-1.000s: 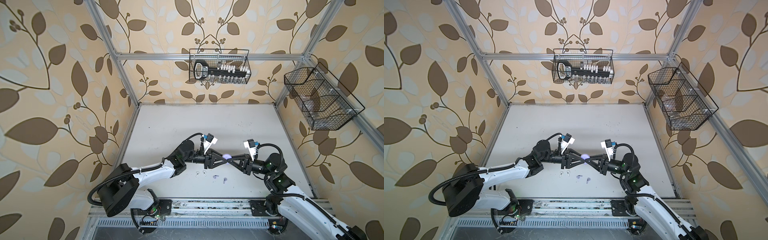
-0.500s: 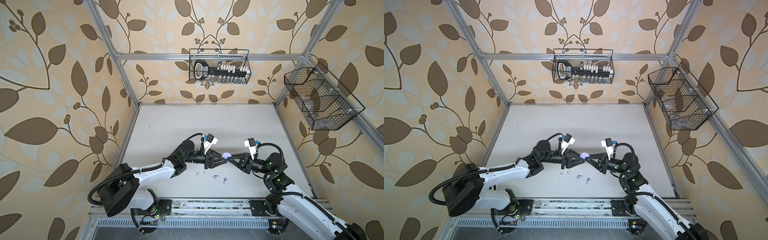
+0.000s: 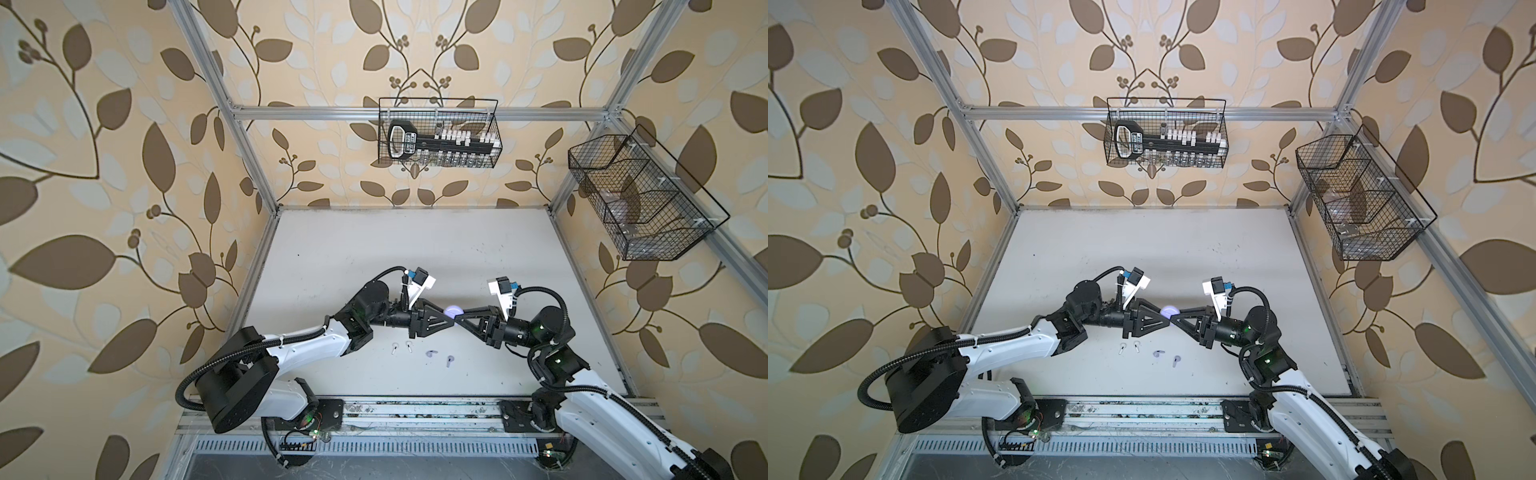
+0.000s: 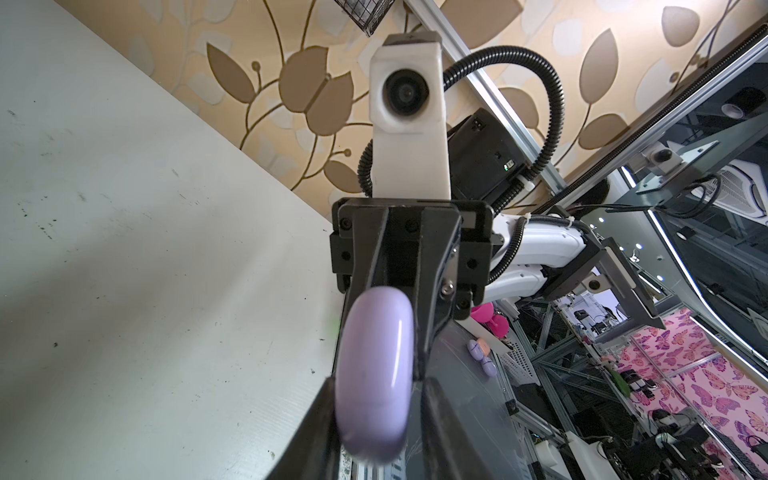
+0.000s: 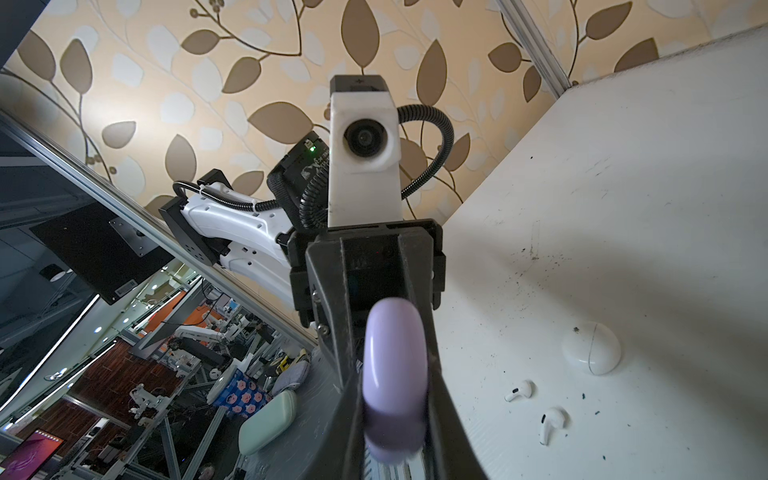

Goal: Insert the wireless bluetooth earbuds into the charging case
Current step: 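Close the right gripper on the lavender case held by the left gripper, then pull the right gripper away to flip open the lavender case lid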

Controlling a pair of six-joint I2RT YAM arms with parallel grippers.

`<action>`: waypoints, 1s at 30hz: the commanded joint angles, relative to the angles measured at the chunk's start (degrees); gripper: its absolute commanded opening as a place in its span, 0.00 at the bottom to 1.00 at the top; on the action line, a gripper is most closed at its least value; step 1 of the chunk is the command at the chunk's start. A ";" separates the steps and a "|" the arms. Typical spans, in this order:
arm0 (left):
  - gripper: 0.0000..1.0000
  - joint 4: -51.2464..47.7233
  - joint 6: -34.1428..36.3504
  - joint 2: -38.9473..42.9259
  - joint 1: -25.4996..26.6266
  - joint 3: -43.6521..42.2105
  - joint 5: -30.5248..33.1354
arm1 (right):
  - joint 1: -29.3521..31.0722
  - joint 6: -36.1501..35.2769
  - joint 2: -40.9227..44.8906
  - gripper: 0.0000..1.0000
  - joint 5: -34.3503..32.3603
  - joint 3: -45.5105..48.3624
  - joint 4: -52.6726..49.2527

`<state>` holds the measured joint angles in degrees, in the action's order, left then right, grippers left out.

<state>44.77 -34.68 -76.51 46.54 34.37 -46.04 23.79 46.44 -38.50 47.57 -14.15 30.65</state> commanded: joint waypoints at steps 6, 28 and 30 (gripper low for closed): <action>0.31 3.33 0.75 0.44 0.48 1.77 -0.80 | 0.38 -0.47 0.87 0.04 0.00 0.79 -0.16; 0.11 5.13 1.10 -1.29 0.48 2.02 -0.81 | 1.06 -1.87 -0.53 0.24 -0.53 0.28 -1.70; 0.11 5.38 1.58 -1.84 0.48 1.98 -0.89 | 0.59 -2.43 0.13 0.33 -1.17 0.17 -3.46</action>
<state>46.11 -34.79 -77.38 46.41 34.37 -46.44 24.21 44.75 -38.63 46.98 -14.11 29.91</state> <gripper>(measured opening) 0.230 0.310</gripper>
